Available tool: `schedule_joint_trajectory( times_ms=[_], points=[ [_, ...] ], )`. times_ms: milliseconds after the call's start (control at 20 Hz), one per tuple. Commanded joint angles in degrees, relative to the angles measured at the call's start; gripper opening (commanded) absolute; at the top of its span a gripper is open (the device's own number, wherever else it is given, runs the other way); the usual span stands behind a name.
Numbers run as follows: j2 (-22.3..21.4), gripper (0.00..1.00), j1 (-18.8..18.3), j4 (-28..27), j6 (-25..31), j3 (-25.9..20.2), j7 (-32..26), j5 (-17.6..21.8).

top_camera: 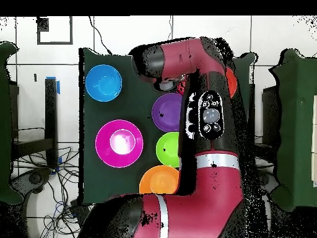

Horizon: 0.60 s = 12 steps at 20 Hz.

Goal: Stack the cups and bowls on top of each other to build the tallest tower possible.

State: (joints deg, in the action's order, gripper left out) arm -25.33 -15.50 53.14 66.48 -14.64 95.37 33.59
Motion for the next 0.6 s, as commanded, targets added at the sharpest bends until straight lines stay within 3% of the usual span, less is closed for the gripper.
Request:
schedule_joint_trajectory(
  times_ms=[50, 600],
  points=[
    [3.1, 0.00, 1.4, 3.5, -0.4, -1.9, -5.2, 0.5],
    [4.2, 0.00, 1.7, 0.7, -3.5, -2.3, -7.5, 2.9]
  ],
)
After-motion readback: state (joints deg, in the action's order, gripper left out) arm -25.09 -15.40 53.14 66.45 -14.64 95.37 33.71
